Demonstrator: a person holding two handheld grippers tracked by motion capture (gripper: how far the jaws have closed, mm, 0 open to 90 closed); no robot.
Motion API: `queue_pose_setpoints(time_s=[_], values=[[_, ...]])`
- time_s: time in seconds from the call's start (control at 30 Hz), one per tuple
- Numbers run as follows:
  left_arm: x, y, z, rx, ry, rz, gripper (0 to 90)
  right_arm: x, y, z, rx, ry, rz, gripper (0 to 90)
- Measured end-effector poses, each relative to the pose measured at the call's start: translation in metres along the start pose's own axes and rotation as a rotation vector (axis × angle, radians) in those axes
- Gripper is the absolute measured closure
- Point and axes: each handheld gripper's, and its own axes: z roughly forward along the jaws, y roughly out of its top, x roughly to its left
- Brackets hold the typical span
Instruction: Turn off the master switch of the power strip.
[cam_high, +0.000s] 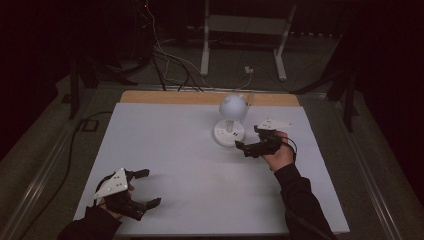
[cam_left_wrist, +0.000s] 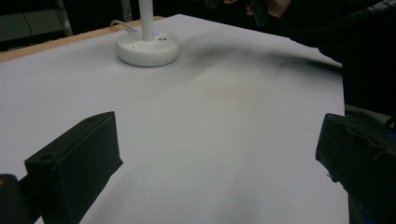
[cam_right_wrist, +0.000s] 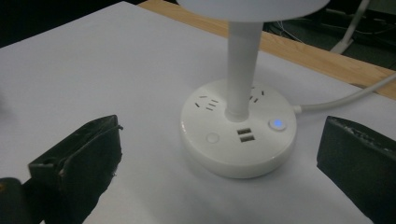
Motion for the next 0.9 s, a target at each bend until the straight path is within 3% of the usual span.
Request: queue_pose_setpoints(time_s=[0.17,0.4,0.43,0.6,0.9], values=[[0.0,0.0,0.0,0.002,0.0,-0.001,0.4,-0.007,-0.002,0.008,0.006,0.002,0.029,0.0],[0.0,0.0,0.0,0.0,-0.001,-0.001,0.4,-0.019,-0.005,0.02,0.009,-0.033,0.081,0.0],[0.0,0.0,-0.001,-0.001,-0.002,-0.003,0.4,-0.022,-0.005,0.023,0.009,-0.042,0.108,1.6],[0.0,0.0,0.0,-0.001,-0.002,-0.002,0.4,-0.025,-0.006,0.026,0.008,-0.076,0.122,8.8],[0.0,0.0,0.0,0.0,-0.002,-0.005,0.3,-0.03,-0.003,0.028,0.012,-0.134,0.16,29.4]])
